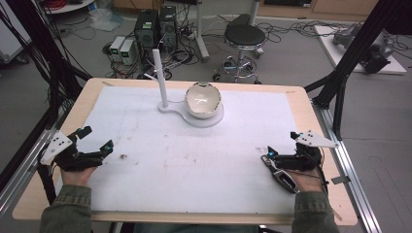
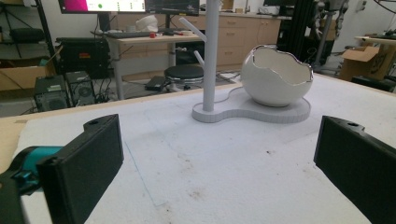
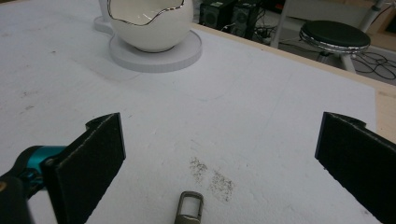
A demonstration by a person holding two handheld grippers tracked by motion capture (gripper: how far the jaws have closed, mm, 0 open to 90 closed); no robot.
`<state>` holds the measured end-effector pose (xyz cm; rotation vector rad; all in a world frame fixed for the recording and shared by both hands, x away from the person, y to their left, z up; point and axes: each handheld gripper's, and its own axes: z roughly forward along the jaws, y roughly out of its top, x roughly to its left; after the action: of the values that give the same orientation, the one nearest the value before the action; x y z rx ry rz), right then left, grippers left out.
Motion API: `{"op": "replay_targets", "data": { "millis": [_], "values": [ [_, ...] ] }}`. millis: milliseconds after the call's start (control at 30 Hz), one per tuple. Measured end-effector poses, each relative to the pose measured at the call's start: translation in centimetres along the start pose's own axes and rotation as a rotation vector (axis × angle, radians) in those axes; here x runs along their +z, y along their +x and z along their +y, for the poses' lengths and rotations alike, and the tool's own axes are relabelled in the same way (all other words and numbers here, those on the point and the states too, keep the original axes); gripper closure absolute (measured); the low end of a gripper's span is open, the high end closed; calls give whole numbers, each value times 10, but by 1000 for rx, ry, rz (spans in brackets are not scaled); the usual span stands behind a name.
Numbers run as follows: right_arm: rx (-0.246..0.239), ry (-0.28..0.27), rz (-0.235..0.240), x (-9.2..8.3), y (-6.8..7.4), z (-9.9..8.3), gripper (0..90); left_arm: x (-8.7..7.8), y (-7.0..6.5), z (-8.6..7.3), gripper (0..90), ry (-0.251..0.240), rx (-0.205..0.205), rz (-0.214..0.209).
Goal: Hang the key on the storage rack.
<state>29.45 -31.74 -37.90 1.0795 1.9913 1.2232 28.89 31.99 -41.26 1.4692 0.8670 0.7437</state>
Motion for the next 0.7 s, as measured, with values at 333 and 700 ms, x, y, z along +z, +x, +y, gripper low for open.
{"op": "replay_targets", "data": {
  "millis": [333, 700],
  "values": [
    [-14, 87, 61, 16, 7, 9, 7, 0, 2, 0, 18, -1, -7, 1],
    [-90, 254, 85, 30, 14, 16, 8, 3, 0, -2, 18, 19, -2, -10]
  ]
}}
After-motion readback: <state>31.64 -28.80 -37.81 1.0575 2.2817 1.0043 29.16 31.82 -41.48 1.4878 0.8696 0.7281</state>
